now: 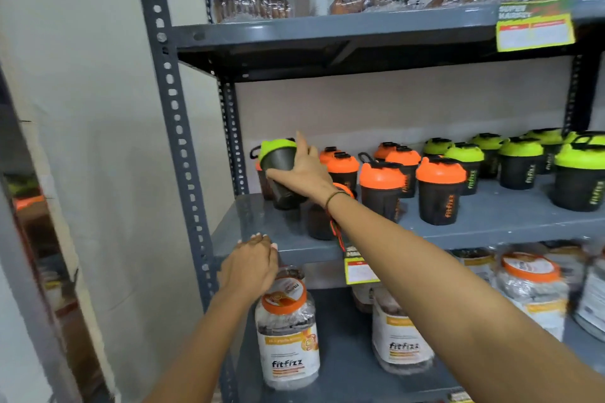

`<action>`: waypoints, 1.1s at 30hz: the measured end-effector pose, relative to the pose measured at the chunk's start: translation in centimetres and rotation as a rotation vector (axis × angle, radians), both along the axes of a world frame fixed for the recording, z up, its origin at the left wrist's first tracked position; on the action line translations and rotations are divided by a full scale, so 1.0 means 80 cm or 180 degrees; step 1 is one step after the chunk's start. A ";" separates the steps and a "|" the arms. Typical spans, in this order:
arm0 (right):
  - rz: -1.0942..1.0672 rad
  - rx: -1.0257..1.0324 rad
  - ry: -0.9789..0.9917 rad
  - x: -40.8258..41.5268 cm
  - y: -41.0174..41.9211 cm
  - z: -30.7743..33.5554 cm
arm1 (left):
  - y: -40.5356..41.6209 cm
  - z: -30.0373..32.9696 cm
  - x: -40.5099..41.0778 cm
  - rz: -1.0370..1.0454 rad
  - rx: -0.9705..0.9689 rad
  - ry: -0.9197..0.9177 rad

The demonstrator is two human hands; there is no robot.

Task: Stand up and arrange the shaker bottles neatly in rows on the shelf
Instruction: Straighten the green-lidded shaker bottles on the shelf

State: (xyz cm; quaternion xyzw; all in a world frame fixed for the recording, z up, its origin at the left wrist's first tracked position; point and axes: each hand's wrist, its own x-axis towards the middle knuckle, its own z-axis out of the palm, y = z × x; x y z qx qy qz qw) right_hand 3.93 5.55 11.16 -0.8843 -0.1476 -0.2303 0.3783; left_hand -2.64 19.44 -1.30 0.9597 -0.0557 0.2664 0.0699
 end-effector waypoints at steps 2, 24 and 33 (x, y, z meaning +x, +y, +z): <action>-0.0049 0.0175 -0.0245 -0.013 -0.019 0.008 | -0.014 0.006 0.009 -0.0028 -0.0008 0.0142; -0.1906 0.2042 -0.1154 -0.012 -0.421 -0.016 | -0.072 0.034 0.081 -0.0034 -0.0396 0.0841; -0.2233 0.1503 -0.0731 0.018 -0.444 -0.100 | -0.075 0.030 0.082 -0.0024 -0.0475 0.0841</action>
